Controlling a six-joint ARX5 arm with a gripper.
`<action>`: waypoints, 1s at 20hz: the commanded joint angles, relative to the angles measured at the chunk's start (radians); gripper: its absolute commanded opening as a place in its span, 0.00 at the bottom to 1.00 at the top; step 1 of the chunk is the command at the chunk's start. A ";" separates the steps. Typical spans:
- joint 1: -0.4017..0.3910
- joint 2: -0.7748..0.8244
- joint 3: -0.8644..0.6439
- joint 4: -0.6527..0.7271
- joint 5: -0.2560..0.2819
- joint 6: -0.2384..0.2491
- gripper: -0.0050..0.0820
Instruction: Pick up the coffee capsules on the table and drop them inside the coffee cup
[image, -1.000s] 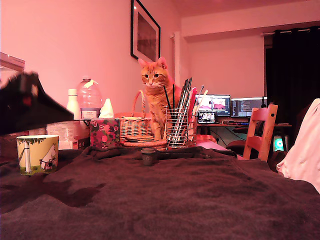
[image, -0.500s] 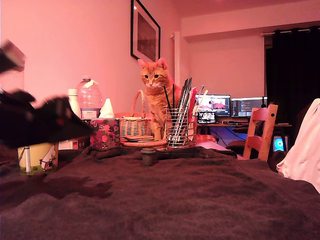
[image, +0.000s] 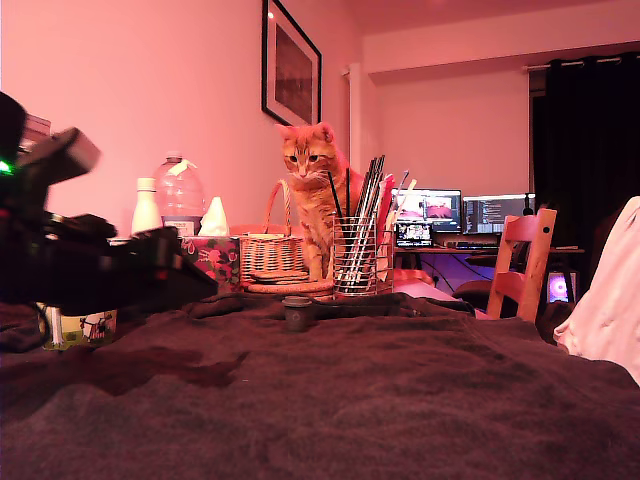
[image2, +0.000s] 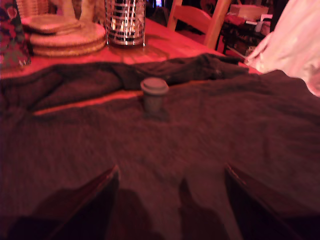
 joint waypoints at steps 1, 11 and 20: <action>-0.002 0.045 0.031 0.009 0.001 0.010 0.75; 0.006 0.185 0.232 -0.076 0.098 0.082 0.75; 0.050 0.208 0.374 -0.251 0.178 0.145 0.72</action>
